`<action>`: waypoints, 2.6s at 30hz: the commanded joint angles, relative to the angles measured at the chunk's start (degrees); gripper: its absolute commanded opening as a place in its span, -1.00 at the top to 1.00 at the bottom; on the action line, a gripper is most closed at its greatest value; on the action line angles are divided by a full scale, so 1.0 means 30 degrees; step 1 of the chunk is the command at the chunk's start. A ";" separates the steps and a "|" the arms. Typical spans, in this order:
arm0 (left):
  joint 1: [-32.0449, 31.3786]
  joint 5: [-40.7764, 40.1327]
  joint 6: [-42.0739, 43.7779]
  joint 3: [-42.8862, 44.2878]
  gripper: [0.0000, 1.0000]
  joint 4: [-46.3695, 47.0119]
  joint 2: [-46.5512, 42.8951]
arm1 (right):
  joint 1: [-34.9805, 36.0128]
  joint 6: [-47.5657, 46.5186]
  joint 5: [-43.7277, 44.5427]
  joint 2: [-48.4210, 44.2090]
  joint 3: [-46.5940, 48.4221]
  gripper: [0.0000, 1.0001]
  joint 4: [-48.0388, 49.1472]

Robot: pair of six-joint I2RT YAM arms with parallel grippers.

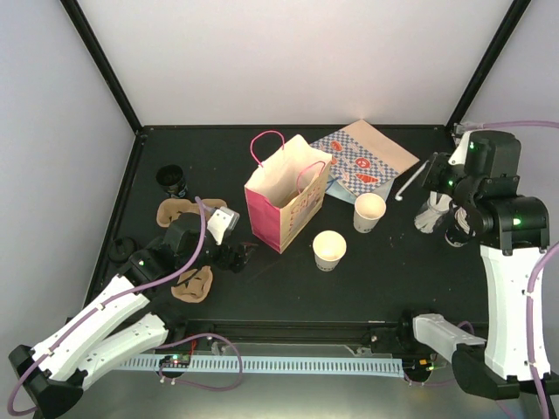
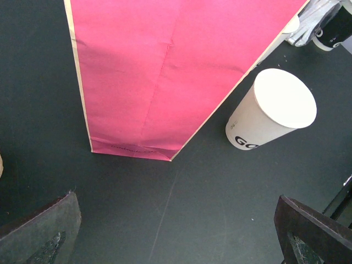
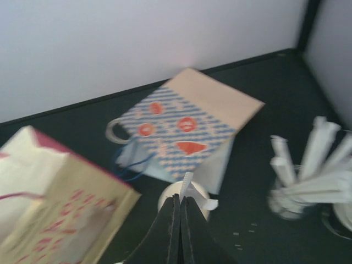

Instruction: Pack the takeout coffee

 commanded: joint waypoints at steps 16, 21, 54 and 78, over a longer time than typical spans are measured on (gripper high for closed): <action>0.0123 -0.0205 0.0285 0.0113 -0.98 -0.0006 0.0009 | -0.0072 0.1968 1.1975 0.1995 -0.2399 0.98 0.1451; 0.0112 -0.0176 0.0314 0.0113 -0.97 -0.0013 0.0061 | -0.0292 0.2302 1.1879 0.2086 -0.3670 0.98 0.2522; 0.0135 -0.1062 -0.0093 0.0355 -0.97 -0.0384 0.0973 | 0.4947 0.3332 0.7065 0.1299 -0.6768 -0.65 0.1779; 0.4674 -0.5343 -0.4202 0.5901 -0.95 -0.8054 0.1491 | 1.2589 0.6181 0.9781 -0.1881 -1.4692 -0.67 0.8389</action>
